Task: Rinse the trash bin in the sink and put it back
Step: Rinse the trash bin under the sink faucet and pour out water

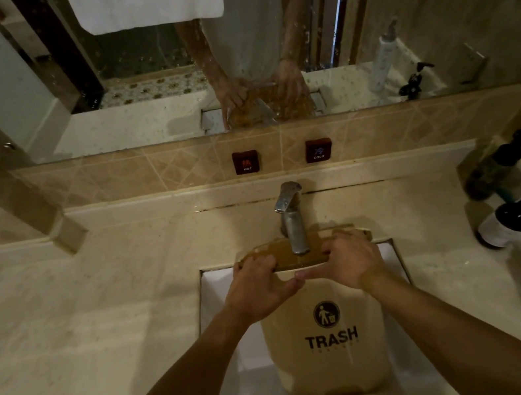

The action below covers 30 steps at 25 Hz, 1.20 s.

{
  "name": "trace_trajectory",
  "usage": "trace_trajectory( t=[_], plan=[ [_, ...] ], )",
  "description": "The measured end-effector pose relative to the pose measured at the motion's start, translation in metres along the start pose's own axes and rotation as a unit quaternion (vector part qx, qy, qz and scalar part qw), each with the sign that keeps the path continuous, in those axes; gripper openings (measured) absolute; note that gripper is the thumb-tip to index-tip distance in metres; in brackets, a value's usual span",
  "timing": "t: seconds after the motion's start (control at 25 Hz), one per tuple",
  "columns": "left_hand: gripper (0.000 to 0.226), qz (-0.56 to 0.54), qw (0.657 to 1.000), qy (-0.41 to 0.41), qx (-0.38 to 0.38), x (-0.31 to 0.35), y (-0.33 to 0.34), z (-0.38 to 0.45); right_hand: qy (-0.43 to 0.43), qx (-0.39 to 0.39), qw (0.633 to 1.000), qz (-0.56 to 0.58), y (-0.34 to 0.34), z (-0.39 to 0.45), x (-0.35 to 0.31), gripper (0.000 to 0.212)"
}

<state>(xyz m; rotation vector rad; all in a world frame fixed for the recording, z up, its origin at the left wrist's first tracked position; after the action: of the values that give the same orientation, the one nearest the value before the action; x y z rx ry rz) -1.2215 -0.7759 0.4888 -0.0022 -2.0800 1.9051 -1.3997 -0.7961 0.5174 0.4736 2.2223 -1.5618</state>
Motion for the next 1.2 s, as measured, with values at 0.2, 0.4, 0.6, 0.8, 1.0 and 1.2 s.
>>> trace_trajectory(
  t=[0.2, 0.4, 0.6, 0.8, 1.0, 1.2],
  plan=[
    [0.059, -0.006, 1.000, 0.000, -0.006, 0.0003, 0.0016, 0.0013, -0.004, -0.009, 1.000, -0.001, 0.0001, -0.0011, -0.0014, 0.073],
    [0.050, -0.012, 1.000, 0.004, -0.004, 0.0003, 0.0007, -0.0007, -0.009, -0.003, 1.000, 0.000, 0.0004, 0.0005, -0.0013, 0.068],
    [0.055, -0.006, 1.000, -0.002, -0.008, -0.0005, 0.0024, 0.0010, 0.002, 0.000, 1.000, 0.001, 0.0023, 0.0028, 0.0021, 0.074],
    [0.059, -0.008, 1.000, 0.000, -0.009, 0.0009, 0.0002, 0.0001, 0.000, 0.006, 1.000, 0.011, 0.0011, 0.0020, 0.0018, 0.076],
    [0.058, -0.002, 1.000, -0.006, -0.007, -0.0004, 0.0012, -0.0005, -0.004, 0.002, 1.000, 0.018, 0.0030, 0.0027, 0.0019, 0.072],
    [0.056, 0.000, 1.000, -0.005, -0.010, 0.0013, 0.0003, 0.0005, -0.001, 0.011, 1.000, 0.015, 0.0022, 0.0045, 0.0026, 0.074]
  ],
)
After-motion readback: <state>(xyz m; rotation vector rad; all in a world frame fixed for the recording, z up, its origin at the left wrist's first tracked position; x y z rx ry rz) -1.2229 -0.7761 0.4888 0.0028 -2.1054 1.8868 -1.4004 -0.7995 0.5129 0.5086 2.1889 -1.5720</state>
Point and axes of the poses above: each hand's wrist, its own z-axis towards the middle knuckle, its own y-axis out of the palm, x = y × z, the point moved 8 cm from there along z, towards the middle knuckle, and after that the axes turned 15 degrees about z, right-handed, at the moved point
